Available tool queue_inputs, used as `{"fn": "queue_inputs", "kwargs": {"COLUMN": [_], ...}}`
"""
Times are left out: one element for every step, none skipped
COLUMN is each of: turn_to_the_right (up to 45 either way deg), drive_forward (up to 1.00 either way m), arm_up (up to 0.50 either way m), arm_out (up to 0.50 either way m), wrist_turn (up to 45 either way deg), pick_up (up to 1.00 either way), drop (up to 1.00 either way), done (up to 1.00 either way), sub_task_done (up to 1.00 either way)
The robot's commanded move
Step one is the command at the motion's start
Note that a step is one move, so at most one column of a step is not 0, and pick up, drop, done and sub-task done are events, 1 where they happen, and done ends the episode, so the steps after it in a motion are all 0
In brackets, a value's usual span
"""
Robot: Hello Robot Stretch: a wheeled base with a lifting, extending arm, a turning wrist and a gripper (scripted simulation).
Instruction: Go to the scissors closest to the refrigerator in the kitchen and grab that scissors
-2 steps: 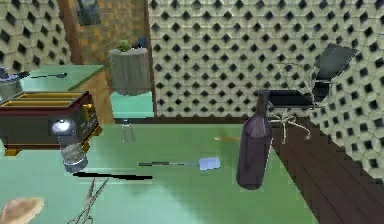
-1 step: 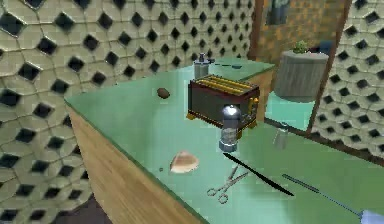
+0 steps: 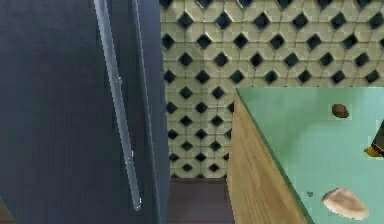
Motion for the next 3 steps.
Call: {"fn": "queue_inputs", "kwargs": {"turn_to_the_right": [-24.0,0.0,0.0], "drive_forward": [0.00,0.00,0.00], "arm_up": [0.00,0.50,0.38], "arm_out": [0.00,0.00,0.00], "wrist_turn": [0.0,0.0,0.0], "pick_up": [0.00,0.00,0.00], "drop": [0.00,0.00,0.00], "done": [0.00,0.00,0.00], "sub_task_done": [0.00,0.00,0.00]}}
